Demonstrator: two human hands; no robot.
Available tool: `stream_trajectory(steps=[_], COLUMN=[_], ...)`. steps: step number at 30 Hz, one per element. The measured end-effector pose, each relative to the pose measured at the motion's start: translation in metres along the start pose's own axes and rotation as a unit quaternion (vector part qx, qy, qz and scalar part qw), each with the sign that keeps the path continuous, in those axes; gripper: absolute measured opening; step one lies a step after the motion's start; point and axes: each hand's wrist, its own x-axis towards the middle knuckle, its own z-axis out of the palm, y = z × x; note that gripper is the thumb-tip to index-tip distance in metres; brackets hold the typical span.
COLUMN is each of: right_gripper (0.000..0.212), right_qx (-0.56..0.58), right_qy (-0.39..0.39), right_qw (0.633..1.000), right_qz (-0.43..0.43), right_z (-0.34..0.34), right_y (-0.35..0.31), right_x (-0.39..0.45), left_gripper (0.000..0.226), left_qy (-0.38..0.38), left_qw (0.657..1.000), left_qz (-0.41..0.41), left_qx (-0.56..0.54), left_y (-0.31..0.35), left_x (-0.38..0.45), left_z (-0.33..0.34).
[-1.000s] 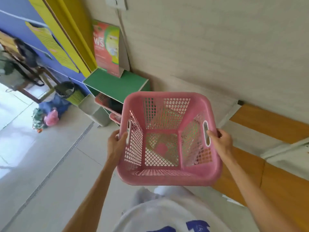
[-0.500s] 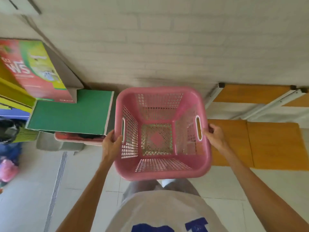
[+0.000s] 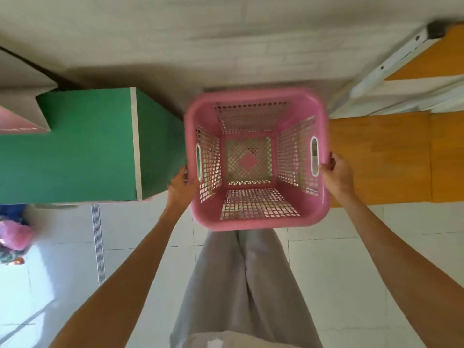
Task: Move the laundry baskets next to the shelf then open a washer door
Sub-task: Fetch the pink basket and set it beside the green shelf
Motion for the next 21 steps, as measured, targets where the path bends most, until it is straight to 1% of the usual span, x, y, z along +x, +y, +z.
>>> stream_trajectory(steps=[4, 7, 11, 14, 16, 19, 21], right_gripper=[0.021, 0.024, 0.042, 0.049, 0.052, 0.056, 0.061], right_qx=[-0.027, -0.041, -0.044, -0.023, -0.026, -0.049, -0.075], right_qy=[0.002, -0.012, -0.046, -0.056, -0.065, -0.101, -0.141], right_qw=[1.0, 0.999, 0.998, 0.998, 0.997, 0.993, 0.987], right_qz=[0.006, 0.021, 0.026, 0.027, 0.026, 0.033, 0.034], right_z=[0.05, 0.083, 0.113, 0.12, 0.12, 0.111, 0.102], right_y=[0.028, 0.06, 0.089, 0.094, 0.093, 0.083, 0.07], right_x=[0.051, 0.082, 0.102, 0.102, 0.1, 0.094, 0.085], left_gripper=[0.04, 0.045, 0.047, 0.054, 0.061, 0.068, 0.069], left_qy=[-0.001, -0.019, -0.02, -0.016, -0.031, -0.056, -0.066], left_qw=[1.0, 1.0, 0.999, 0.999, 0.999, 0.998, 0.997], left_qz=[0.002, -0.005, -0.017, -0.027, -0.031, -0.033, -0.034], left_qx=[0.03, 0.024, 0.027, 0.018, 0.011, 0.023, 0.026], left_y=[-0.039, -0.061, -0.075, -0.076, -0.078, -0.072, -0.055], left_x=[0.05, 0.083, 0.106, 0.111, 0.108, 0.094, 0.08], left_z=[0.04, 0.068, 0.094, 0.099, 0.097, 0.086, 0.074])
